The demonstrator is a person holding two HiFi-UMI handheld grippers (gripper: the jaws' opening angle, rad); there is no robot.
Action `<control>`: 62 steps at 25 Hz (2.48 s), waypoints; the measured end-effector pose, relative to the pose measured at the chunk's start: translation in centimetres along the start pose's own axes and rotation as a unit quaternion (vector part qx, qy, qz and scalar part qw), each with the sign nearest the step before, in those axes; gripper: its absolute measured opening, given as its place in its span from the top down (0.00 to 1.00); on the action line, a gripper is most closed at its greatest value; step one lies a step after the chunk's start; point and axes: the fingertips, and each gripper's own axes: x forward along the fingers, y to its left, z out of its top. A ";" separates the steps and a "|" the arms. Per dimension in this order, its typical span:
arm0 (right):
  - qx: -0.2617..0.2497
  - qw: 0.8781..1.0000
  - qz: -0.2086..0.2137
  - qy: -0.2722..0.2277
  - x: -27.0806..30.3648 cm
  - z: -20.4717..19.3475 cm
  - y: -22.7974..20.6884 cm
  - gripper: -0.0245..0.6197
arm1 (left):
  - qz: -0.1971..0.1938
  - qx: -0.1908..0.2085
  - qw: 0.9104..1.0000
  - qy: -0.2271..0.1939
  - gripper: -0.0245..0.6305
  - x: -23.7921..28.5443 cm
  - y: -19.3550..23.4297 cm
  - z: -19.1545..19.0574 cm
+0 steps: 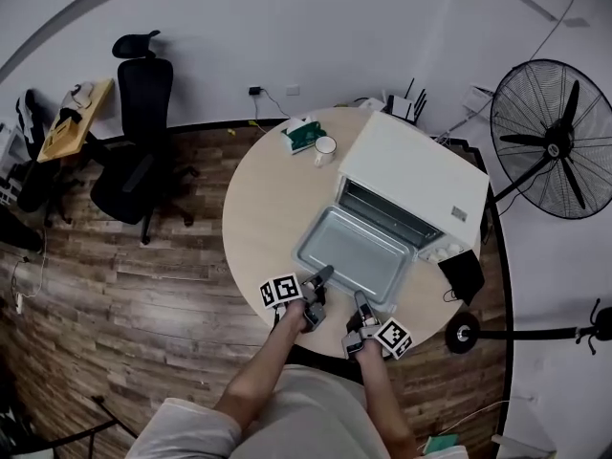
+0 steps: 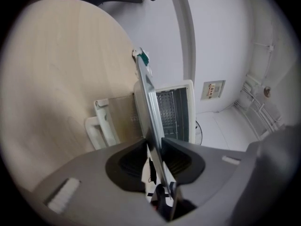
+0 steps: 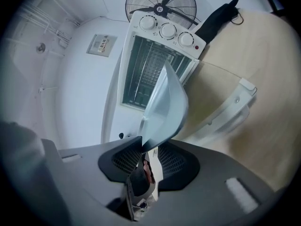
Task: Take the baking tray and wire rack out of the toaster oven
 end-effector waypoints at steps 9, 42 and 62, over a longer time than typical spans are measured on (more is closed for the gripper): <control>-0.030 0.996 0.019 0.087 3.8 -8.1 2.2 0.81 | 0.010 -0.013 0.997 -0.080 0.73 -9.0 3.3 4.3; -0.051 0.942 -0.005 0.333 12.6 -27.6 1.9 0.80 | 0.097 -0.099 0.949 -0.284 0.74 -27.1 15.2 12.1; -0.106 0.940 0.047 0.322 8.3 -21.5 3.8 0.80 | 0.297 0.043 0.936 -0.185 0.77 -25.8 20.4 18.2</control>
